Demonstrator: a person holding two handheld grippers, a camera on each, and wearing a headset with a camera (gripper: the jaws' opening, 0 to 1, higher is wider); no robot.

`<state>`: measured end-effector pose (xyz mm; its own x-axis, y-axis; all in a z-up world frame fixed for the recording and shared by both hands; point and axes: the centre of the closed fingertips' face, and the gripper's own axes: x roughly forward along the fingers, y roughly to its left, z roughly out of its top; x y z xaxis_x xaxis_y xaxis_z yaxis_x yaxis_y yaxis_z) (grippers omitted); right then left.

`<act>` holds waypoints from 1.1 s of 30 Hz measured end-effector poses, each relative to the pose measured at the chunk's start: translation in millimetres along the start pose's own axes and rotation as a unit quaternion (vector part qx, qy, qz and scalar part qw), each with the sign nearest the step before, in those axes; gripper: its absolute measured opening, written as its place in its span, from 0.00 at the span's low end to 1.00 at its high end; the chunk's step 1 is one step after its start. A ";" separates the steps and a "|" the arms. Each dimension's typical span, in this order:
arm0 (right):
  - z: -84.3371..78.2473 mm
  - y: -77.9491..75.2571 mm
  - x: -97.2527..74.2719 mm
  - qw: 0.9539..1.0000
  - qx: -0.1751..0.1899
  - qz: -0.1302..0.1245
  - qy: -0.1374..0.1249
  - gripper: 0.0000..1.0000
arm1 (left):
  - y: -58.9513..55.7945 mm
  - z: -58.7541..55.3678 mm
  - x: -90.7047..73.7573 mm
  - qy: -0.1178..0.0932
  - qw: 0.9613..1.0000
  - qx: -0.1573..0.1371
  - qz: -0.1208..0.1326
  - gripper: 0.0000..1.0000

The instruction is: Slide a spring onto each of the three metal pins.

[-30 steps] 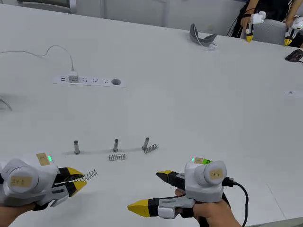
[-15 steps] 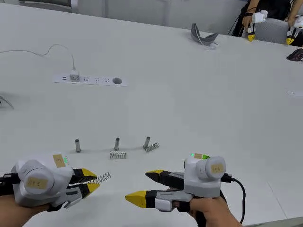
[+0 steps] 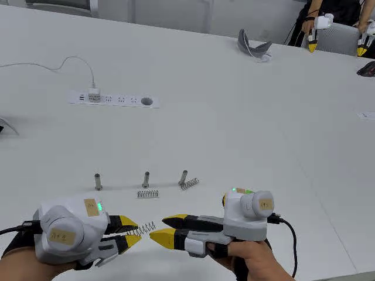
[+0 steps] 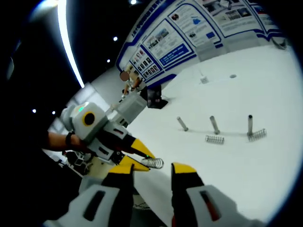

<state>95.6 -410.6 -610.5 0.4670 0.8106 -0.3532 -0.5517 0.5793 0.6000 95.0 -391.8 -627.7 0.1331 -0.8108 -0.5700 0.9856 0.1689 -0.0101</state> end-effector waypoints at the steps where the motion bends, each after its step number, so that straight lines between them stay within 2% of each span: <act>1: -0.1 1.0 0.6 1.000 0.003 0.003 0.000 0.30 | -0.3 1.2 0.2 -0.001 1.000 0.002 -0.001 0.10; 7: 3.0 3.6 5.2 1.000 0.005 0.012 -0.003 0.23 | -1.9 7.3 0.3 -0.006 1.000 0.013 -0.007 0.10; 11: 12.1 2.1 7.1 1.000 -0.001 0.009 -0.010 0.15 | 4.9 8.0 -0.1 -0.003 1.000 0.017 -0.007 0.10; 18: 22.0 4.2 10.2 1.000 -0.016 0.015 -0.006 0.12 | 10.0 12.0 -0.3 -0.005 1.000 0.020 -0.004 0.10; 23: 26.4 8.8 11.6 0.998 -0.049 0.021 0.022 0.12 | 10.8 16.7 0.3 -0.009 1.000 0.021 -0.008 0.10; 24: 26.6 8.0 11.4 0.997 -0.068 0.019 0.036 0.12 | 11.7 18.7 1.2 -0.011 1.000 0.021 -0.007 0.10; 28: 32.5 8.4 11.3 0.993 -0.101 0.019 0.062 0.12 | 13.9 24.9 3.5 -0.017 1.000 0.024 -0.007 0.09; 33: 43.6 11.4 7.6 0.983 -0.157 0.024 0.095 0.12 | 18.6 37.7 2.5 -0.039 0.999 0.007 -0.008 0.09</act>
<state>123.0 -401.5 -575.1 0.3133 0.8220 -0.4755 -0.7704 0.5128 0.3789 117.7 -411.8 -598.3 0.1247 -0.8546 -0.5041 0.9889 0.1487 -0.0074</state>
